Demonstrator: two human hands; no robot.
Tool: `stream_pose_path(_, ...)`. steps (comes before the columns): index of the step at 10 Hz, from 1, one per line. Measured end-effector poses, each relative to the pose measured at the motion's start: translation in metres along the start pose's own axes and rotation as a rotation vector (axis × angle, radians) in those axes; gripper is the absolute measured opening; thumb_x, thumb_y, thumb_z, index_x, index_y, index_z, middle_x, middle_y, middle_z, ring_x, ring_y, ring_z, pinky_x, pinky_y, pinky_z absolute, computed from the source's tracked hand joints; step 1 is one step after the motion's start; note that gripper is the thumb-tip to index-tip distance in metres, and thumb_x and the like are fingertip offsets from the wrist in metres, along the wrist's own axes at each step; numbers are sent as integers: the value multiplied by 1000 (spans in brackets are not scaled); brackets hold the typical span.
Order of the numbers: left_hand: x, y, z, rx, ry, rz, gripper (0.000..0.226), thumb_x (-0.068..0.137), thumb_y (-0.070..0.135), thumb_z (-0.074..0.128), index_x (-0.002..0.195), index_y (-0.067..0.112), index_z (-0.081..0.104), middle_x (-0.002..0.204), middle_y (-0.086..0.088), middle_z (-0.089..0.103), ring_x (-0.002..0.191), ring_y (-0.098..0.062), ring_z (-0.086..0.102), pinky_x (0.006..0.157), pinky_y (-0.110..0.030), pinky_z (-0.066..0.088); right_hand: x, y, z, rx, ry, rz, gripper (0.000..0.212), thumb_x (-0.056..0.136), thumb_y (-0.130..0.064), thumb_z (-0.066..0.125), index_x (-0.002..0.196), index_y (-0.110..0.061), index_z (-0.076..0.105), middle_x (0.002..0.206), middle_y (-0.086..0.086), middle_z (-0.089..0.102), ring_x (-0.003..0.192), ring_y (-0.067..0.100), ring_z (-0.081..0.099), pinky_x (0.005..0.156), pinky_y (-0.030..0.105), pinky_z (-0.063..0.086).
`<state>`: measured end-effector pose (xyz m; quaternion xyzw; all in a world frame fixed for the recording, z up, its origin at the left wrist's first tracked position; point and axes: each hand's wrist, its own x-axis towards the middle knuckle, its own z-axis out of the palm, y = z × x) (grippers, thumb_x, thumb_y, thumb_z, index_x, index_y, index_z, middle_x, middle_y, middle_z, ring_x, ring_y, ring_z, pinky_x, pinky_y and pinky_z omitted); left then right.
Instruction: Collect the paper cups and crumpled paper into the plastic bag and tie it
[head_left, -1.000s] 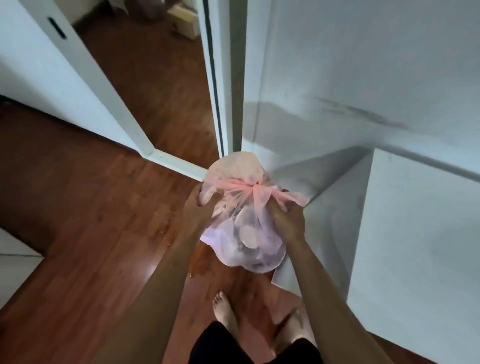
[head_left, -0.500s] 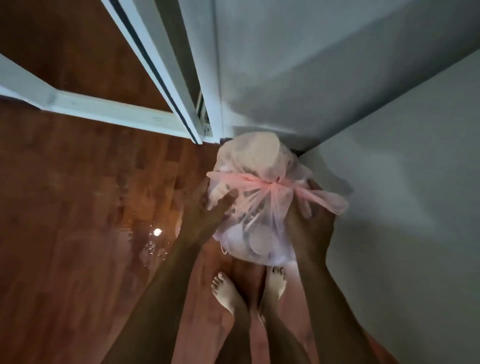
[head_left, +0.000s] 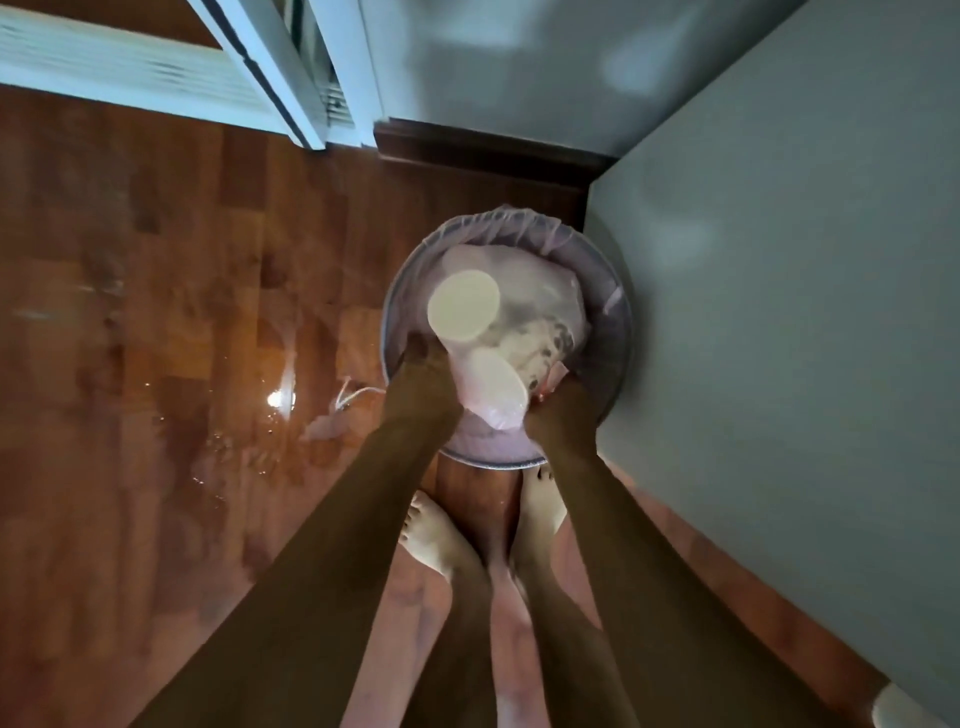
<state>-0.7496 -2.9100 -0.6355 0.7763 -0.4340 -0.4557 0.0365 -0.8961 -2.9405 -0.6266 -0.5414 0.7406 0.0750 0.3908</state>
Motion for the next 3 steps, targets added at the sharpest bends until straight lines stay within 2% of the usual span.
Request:
stream_pose_path(1, 5, 9, -3, 25, -62, -54, 69, 93, 5, 53, 150, -9, 16, 157, -28, 23, 145, -38, 25, 118, -34, 18, 0, -2, -6, -30, -59, 8, 39, 88, -8, 58, 126, 3, 58, 127, 23, 61, 122, 37, 53, 103, 33, 39)
stream_pose_path(2, -14, 17, -20, -21, -36, -65, 73, 88, 1, 56, 151, -4, 21, 157, -23, 27, 145, -36, 27, 117, -36, 22, -12, -14, -24, -5, -107, 76, 42, 88, -5, 56, 130, -3, 56, 131, 16, 60, 123, 32, 54, 97, 24, 40)
stream_pose_path(3, -51, 20, -37, -46, -3, -3, 73, 88, 12, 61, 151, 0, 27, 155, -18, 36, 142, -34, 36, 114, -34, 28, -41, -26, -42, 30, -107, 28, 54, 87, -6, 58, 140, -3, 47, 141, 13, 54, 131, 27, 49, 104, 20, 33)
